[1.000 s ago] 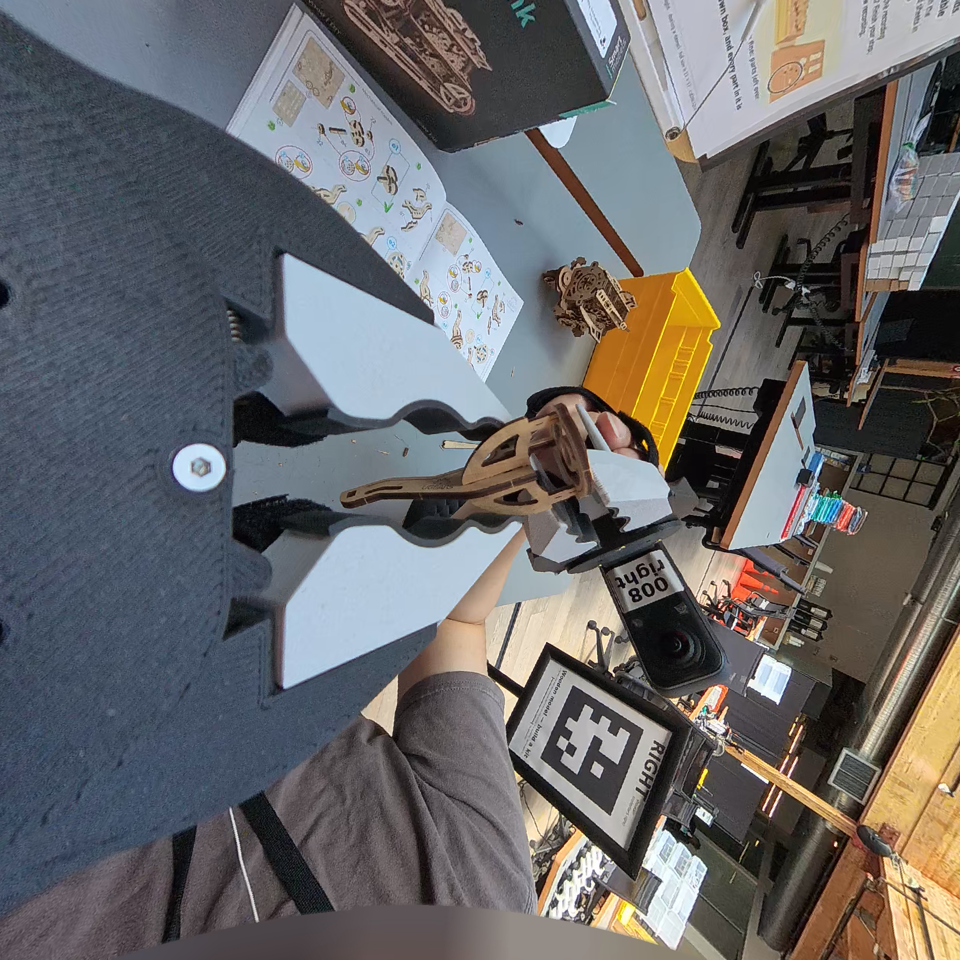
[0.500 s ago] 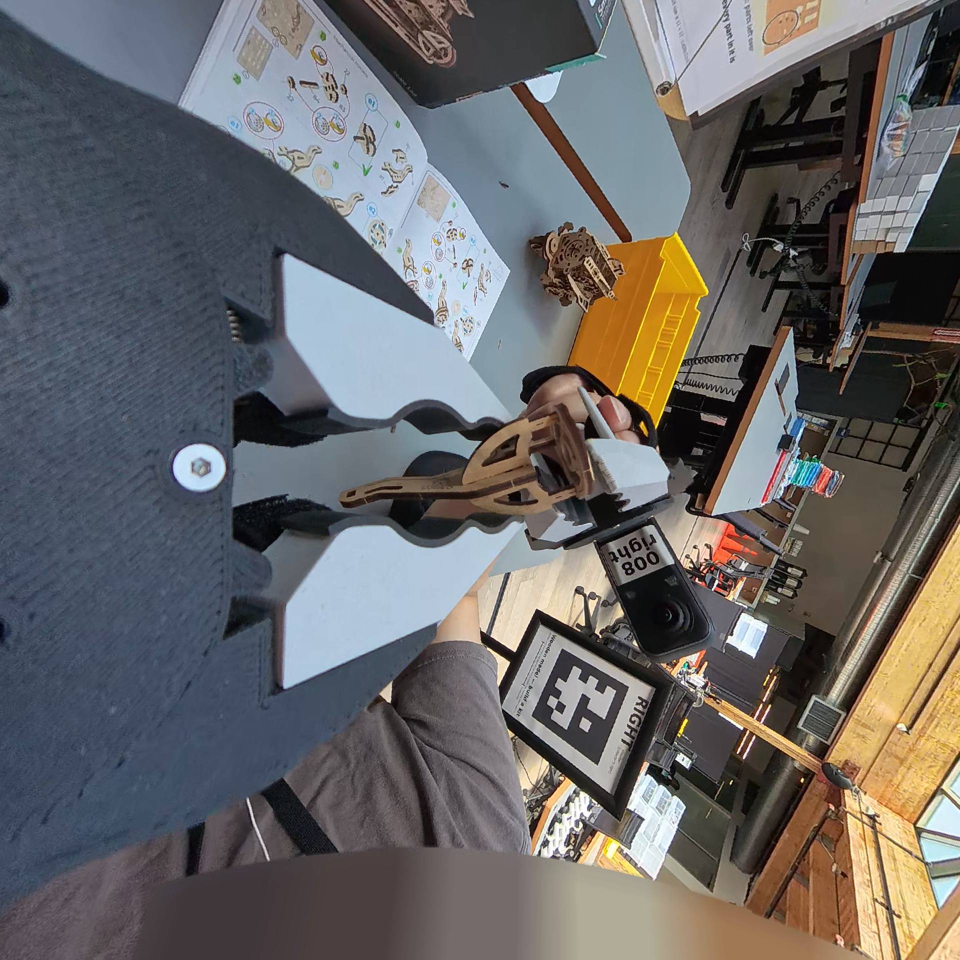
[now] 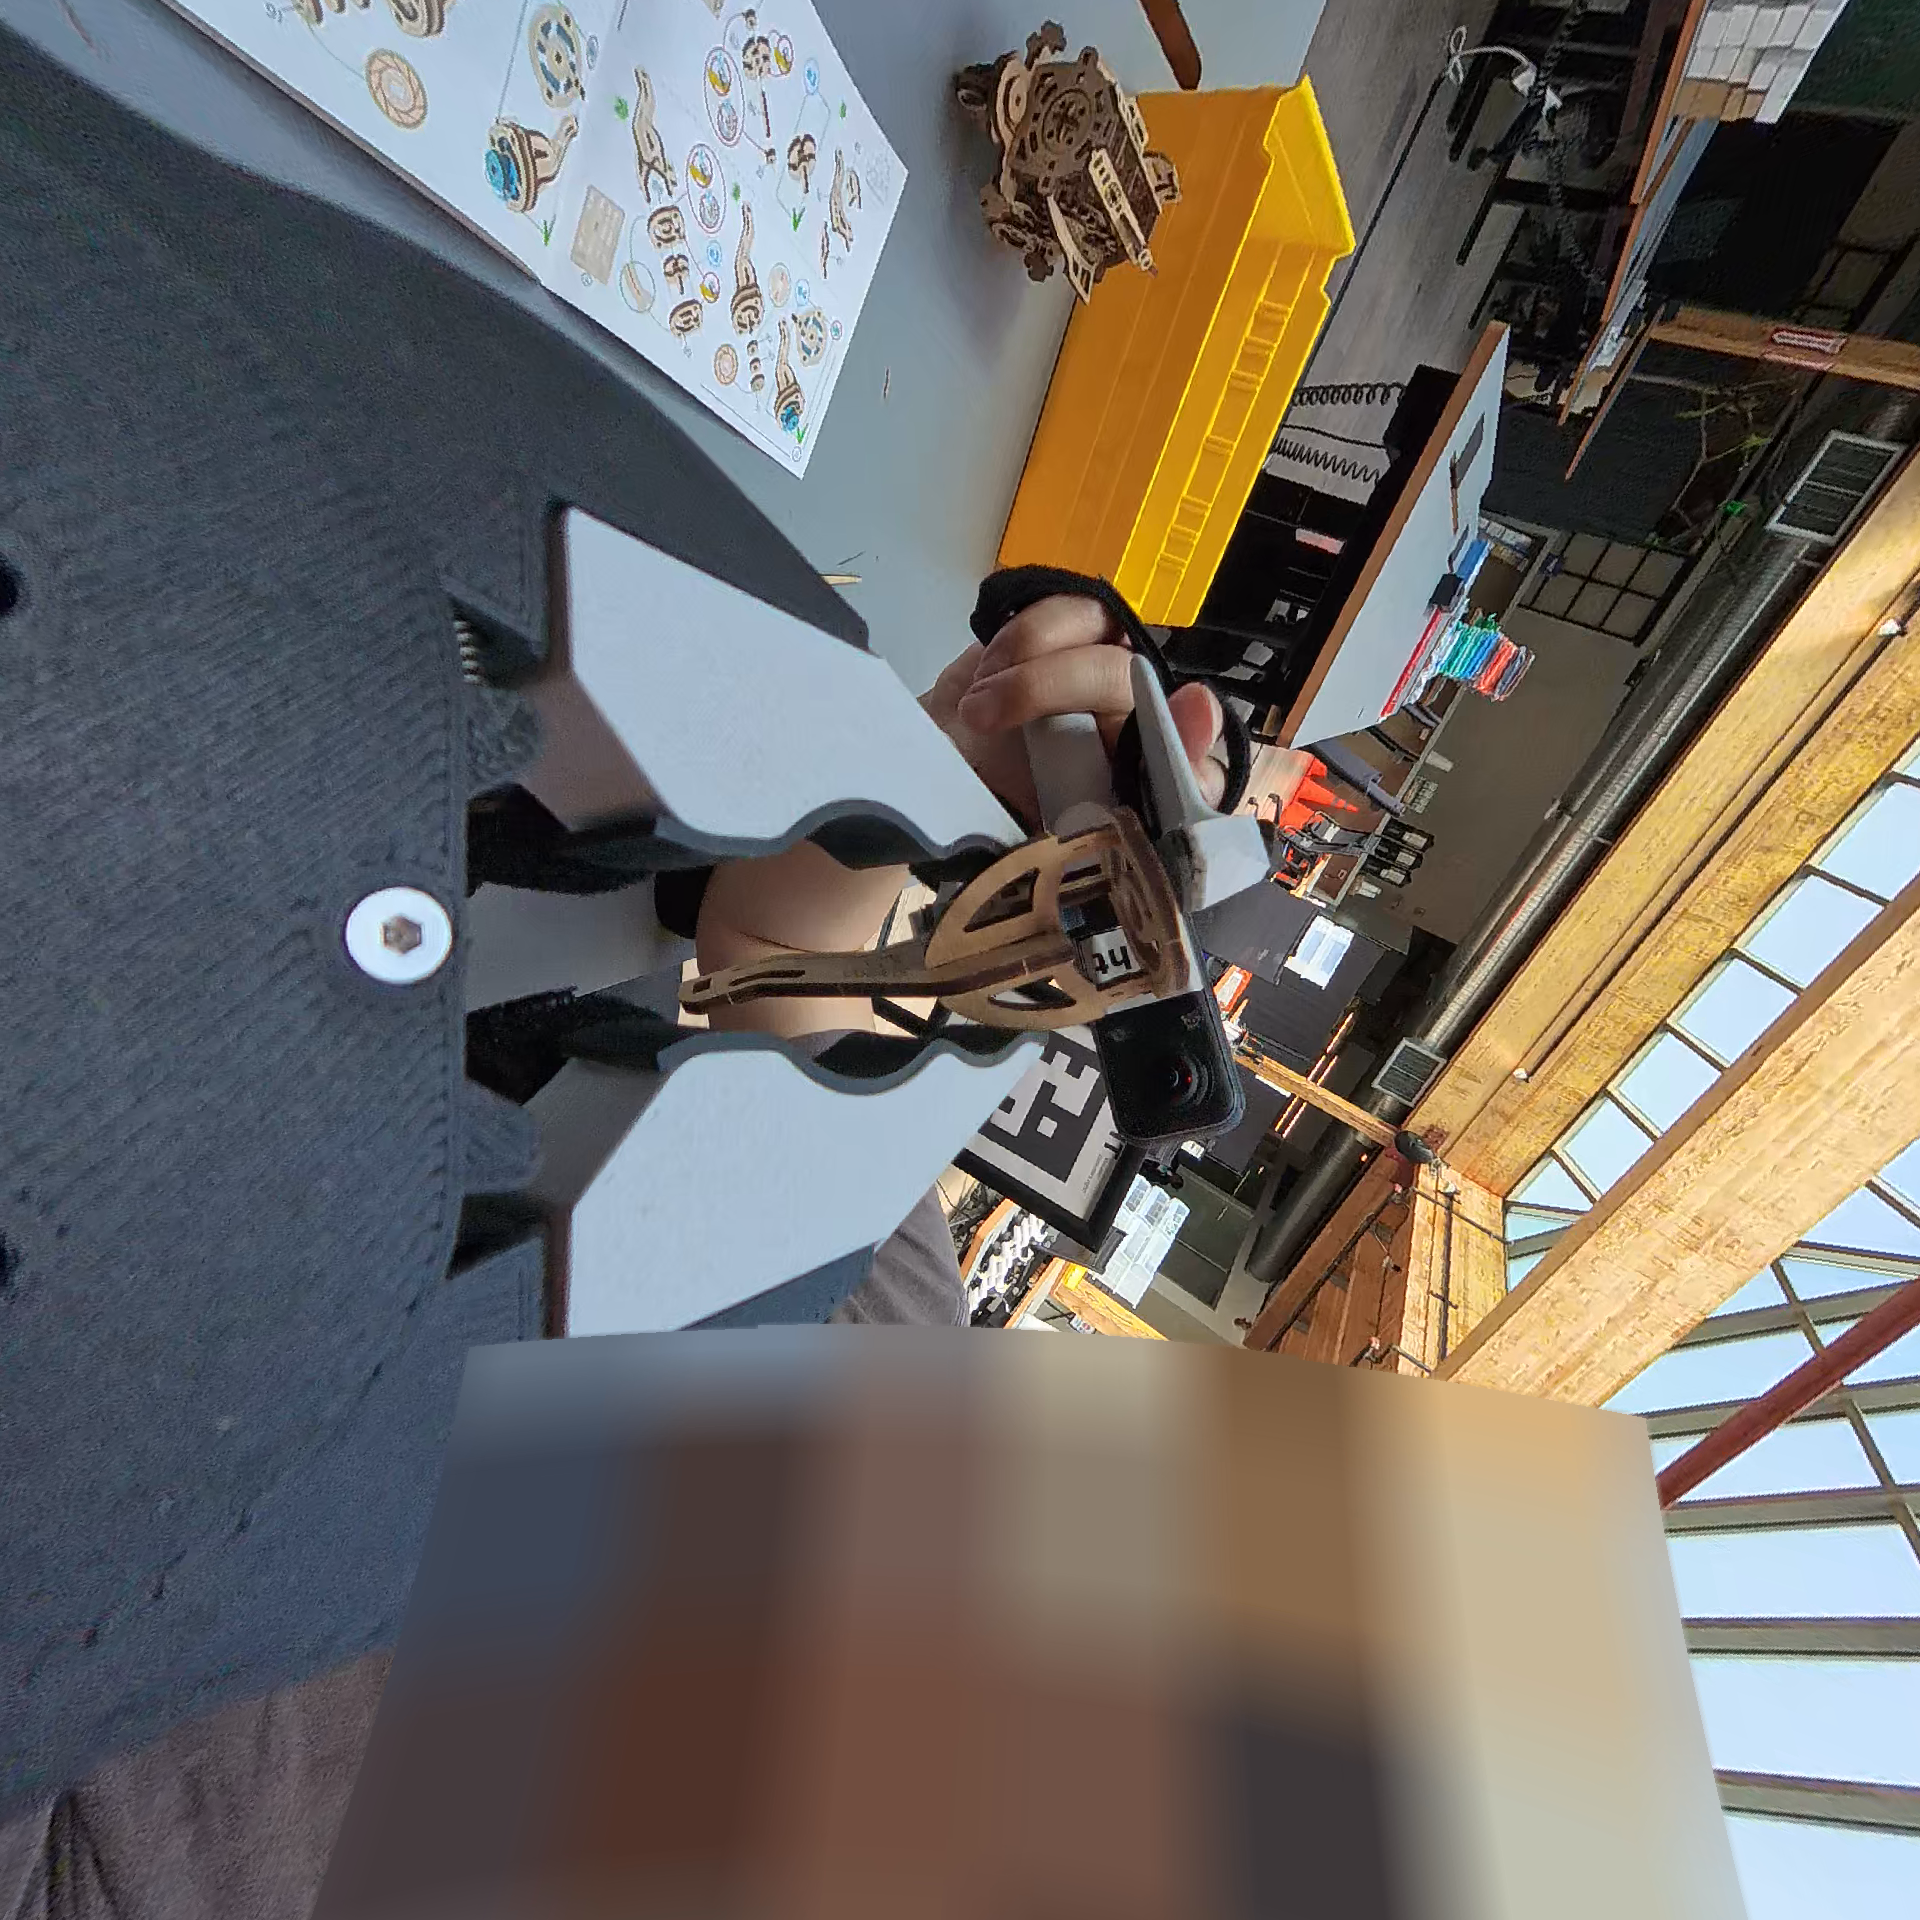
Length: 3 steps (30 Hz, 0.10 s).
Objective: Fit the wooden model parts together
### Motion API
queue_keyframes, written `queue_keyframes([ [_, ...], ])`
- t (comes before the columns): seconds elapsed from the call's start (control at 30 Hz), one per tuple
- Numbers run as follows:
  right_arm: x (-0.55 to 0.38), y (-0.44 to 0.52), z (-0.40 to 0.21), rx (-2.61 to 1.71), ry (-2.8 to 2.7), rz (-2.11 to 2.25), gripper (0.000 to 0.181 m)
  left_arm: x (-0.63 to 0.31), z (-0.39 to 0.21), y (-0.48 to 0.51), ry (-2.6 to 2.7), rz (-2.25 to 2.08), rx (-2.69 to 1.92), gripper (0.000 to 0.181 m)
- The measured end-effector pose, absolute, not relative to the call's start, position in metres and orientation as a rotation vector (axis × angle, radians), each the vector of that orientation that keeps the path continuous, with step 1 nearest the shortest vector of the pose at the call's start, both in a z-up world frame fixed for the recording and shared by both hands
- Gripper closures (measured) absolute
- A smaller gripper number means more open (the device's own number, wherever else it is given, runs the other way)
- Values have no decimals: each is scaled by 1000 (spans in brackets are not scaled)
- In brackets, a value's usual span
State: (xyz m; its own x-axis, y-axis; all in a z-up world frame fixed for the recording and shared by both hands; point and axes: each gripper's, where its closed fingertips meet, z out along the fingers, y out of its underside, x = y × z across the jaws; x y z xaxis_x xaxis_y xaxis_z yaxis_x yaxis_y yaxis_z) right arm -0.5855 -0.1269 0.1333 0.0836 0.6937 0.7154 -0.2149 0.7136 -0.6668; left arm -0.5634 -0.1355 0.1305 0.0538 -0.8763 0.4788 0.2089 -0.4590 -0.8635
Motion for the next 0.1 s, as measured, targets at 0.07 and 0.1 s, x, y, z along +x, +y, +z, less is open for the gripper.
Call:
queue_keyframes([
  [0.07, -588, -126, 135, -461, -1311, 676, 142, -562, 131, -136, 716, -1558, -1446, 155],
  [0.1, -588, -128, 136, -457, -1307, 663, 144, -562, 131, -136, 720, -1558, -1440, 155],
])
